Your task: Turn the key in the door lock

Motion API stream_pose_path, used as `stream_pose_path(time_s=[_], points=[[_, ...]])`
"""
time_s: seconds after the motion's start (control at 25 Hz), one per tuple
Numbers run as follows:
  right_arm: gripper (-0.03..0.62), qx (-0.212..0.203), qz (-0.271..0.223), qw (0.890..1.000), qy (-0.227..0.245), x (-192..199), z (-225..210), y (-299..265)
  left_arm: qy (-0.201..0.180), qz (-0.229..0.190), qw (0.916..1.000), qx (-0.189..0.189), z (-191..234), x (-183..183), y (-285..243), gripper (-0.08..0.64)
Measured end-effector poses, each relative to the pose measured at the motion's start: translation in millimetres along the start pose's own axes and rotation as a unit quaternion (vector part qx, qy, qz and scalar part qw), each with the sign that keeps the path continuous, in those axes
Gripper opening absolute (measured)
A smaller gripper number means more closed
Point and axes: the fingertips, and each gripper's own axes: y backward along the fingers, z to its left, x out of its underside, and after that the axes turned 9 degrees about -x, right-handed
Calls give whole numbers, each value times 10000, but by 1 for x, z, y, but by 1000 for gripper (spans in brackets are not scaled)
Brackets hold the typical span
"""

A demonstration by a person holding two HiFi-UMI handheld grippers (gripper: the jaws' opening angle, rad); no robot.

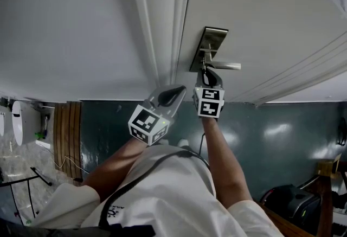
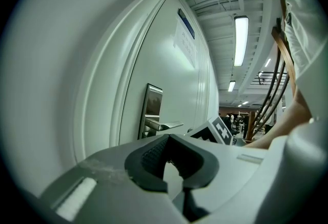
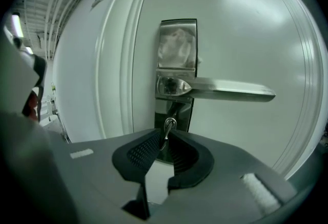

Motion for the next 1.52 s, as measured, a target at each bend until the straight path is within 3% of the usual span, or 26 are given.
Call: stream_pose_path(time_s=[0.32,0.6,0.92,1.2,1.52], points=[[57,89,146,9983,553,0,2,-1,-15,-24,10000,66,1,-2,-2,5],[55,211,375,9879,1491,1,4,-2,18,-12,10000,91,1,-1,-2,5],[55,212,613,9647,2552,2,8,-4,44,-27,10000,68,2,0,-1,5],[57,182,765,9364,3419,4,9,-3,34,-47,10000,32,0,-1,3,5],[63,75,941,8927,4407,6,12,-3,11,-50,10000,-23,-3,-2,4,5]])
